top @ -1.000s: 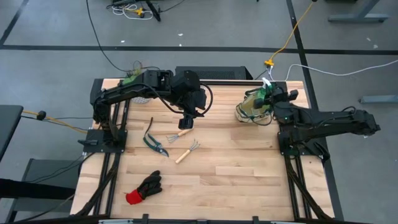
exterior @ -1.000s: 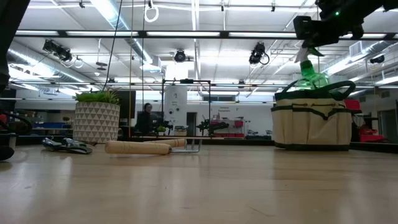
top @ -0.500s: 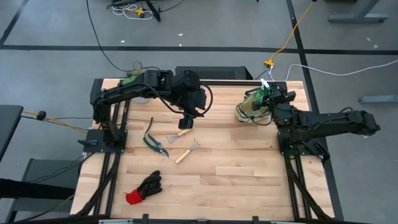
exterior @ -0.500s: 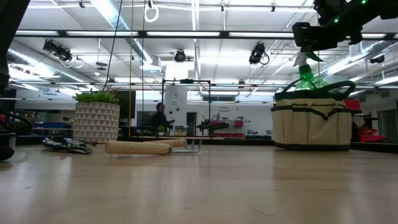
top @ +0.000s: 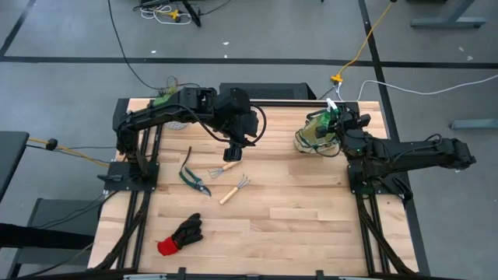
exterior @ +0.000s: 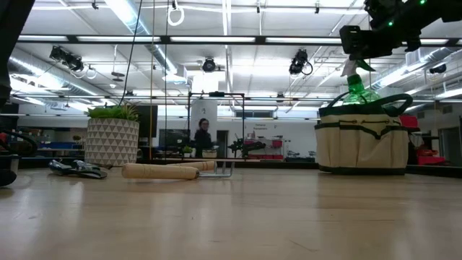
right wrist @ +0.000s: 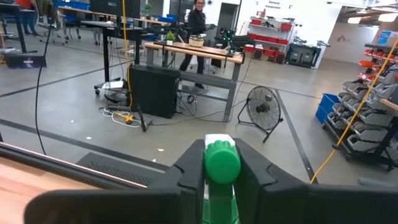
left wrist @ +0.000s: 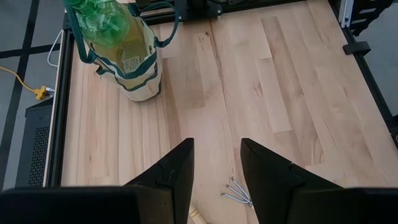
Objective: Pick & Place Garden tools in Gardening bag
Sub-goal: Put the green spray bottle into the brown gardening bag
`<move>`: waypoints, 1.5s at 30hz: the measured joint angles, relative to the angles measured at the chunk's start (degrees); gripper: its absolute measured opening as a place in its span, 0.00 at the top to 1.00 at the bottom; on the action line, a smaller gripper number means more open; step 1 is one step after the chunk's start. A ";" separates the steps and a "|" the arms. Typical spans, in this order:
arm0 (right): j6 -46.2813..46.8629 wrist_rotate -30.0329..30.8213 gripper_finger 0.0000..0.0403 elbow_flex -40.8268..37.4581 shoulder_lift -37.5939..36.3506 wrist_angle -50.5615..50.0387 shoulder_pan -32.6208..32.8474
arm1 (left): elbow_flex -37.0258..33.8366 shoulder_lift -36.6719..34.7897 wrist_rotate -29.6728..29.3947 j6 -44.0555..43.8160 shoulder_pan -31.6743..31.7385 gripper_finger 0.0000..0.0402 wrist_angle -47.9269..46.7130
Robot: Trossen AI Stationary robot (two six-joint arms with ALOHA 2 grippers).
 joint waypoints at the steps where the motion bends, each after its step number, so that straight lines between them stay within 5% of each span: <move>1: -0.01 0.00 0.85 0.00 0.00 -0.01 0.00 | 0.00 0.00 0.00 0.00 -0.01 0.65 -0.02; 8: -2.38 0.00 0.79 0.00 0.00 -0.03 0.00 | 0.00 -0.01 0.02 0.00 -0.01 0.65 -0.01; 24: 0.29 0.00 0.45 0.00 0.00 0.44 -0.02 | 0.00 -0.02 0.00 -0.02 -0.01 0.65 -0.02; 36: -18.86 -2.62 0.48 0.00 -5.30 22.93 0.00 | 0.00 -0.02 0.00 -0.02 -0.01 0.65 -0.02; 45: -20.57 -2.79 0.51 0.00 -7.13 22.91 0.04 | 0.00 -0.02 0.00 -0.02 -0.01 0.65 0.08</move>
